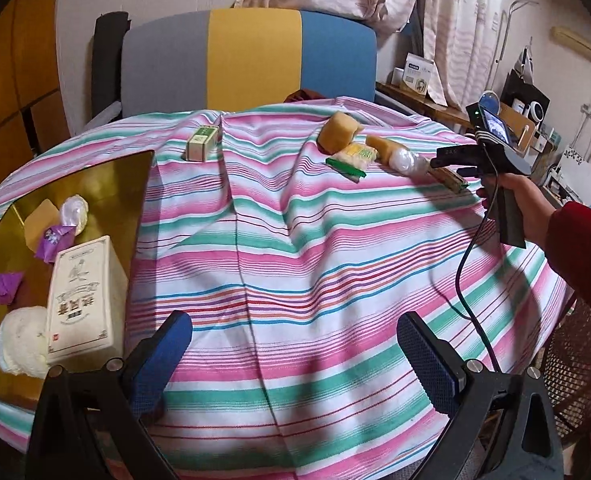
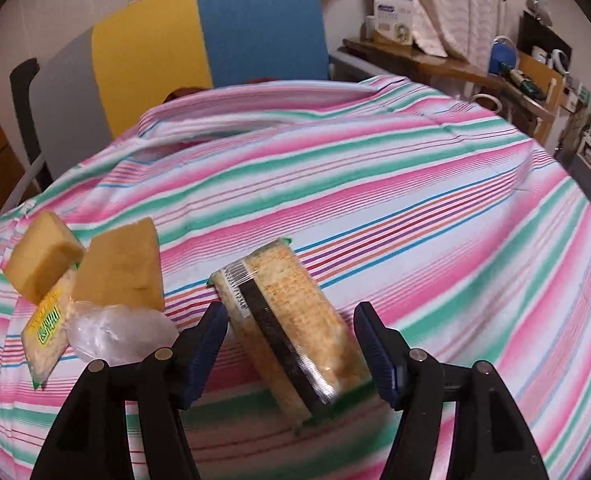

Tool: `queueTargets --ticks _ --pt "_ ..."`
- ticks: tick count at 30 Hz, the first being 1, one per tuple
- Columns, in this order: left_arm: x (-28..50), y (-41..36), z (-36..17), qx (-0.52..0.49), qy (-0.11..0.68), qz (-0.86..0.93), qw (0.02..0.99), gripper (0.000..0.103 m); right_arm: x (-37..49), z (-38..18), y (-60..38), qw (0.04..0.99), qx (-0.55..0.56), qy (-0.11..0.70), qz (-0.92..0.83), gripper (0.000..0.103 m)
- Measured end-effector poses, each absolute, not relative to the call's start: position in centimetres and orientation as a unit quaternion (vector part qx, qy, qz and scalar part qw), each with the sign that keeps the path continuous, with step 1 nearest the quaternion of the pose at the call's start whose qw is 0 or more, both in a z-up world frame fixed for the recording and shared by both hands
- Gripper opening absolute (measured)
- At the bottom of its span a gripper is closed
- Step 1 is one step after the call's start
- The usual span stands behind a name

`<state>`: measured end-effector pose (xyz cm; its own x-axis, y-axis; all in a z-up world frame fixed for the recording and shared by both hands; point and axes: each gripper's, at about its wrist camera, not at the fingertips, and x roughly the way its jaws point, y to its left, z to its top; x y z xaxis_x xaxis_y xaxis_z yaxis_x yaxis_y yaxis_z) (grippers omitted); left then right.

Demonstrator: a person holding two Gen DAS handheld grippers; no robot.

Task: Organize objects
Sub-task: 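Move the right tool back to the table and grasp the barcoded cracker bar, then grasp the WEIDAN snack bar with the left tool while the right tool holds the cracker bar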

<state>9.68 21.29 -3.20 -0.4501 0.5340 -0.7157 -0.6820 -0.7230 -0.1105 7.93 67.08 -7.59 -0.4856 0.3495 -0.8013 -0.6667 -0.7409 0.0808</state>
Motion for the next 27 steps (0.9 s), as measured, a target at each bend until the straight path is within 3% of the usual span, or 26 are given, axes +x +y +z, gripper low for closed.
queueTargets --ticks 4,10,17,27 --pt "9.1 22.6 -3.5 -0.390 0.096 0.840 0.364 0.103 7.7 -8.7 66.2 0.301 -0.409 0.175 0.844 0.066" --pt "7.8 25.3 -3.0 -0.384 0.096 0.844 0.362 0.103 8.4 -8.5 65.5 0.308 -0.401 0.185 0.842 0.050" --pt "4.0 29.7 -2.8 -0.399 0.081 0.841 0.356 0.103 11.1 -8.3 62.4 0.307 -0.379 0.235 0.841 0.050" --pt "-2.0 41.7 -4.5 -0.371 0.158 0.838 0.368 0.103 12.1 -8.6 58.7 0.331 -0.365 0.191 0.849 0.050"
